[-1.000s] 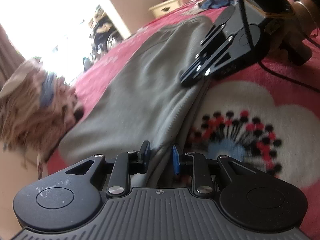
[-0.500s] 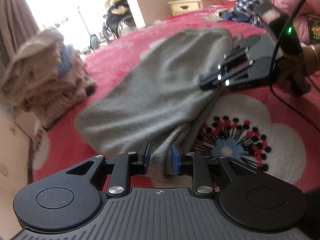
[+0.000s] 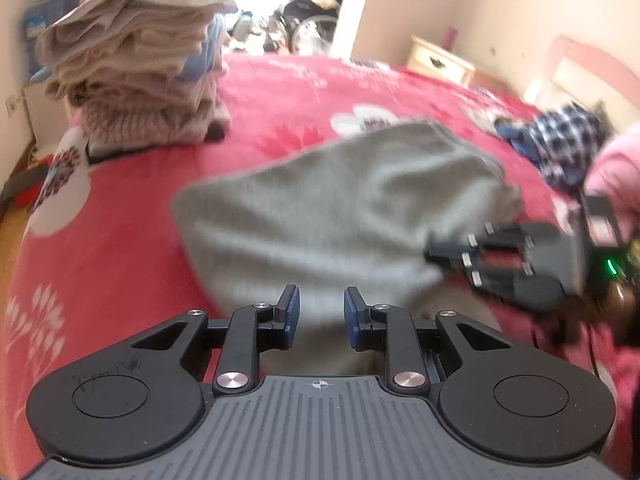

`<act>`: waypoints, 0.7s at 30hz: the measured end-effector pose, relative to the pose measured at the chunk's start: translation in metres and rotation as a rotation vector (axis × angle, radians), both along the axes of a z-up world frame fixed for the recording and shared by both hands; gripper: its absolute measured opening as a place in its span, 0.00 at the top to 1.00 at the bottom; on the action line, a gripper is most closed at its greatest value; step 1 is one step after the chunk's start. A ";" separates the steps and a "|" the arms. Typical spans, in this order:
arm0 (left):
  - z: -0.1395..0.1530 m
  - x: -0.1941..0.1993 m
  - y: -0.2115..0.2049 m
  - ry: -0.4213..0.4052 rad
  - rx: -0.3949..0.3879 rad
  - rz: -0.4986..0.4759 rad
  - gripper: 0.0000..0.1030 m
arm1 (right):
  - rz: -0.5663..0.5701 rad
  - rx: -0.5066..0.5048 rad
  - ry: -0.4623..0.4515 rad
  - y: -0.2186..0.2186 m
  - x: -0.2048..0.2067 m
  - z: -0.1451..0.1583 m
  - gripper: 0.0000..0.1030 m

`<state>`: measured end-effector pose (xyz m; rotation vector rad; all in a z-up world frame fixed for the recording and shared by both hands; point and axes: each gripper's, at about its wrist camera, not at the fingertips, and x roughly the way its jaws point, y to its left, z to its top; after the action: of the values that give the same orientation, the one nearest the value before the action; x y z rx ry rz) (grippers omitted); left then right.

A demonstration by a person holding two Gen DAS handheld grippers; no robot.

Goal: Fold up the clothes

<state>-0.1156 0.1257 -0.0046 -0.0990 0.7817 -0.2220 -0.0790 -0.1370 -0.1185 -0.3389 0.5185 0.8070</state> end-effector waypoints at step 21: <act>-0.055 0.012 -0.033 0.009 0.195 0.015 0.74 | -0.278 0.053 0.025 -0.064 0.058 0.011 0.93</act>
<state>-0.1033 0.0923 -0.0596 0.0786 0.8073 -0.1300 -0.0207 -0.2010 -0.1076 -0.2017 0.5526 0.5552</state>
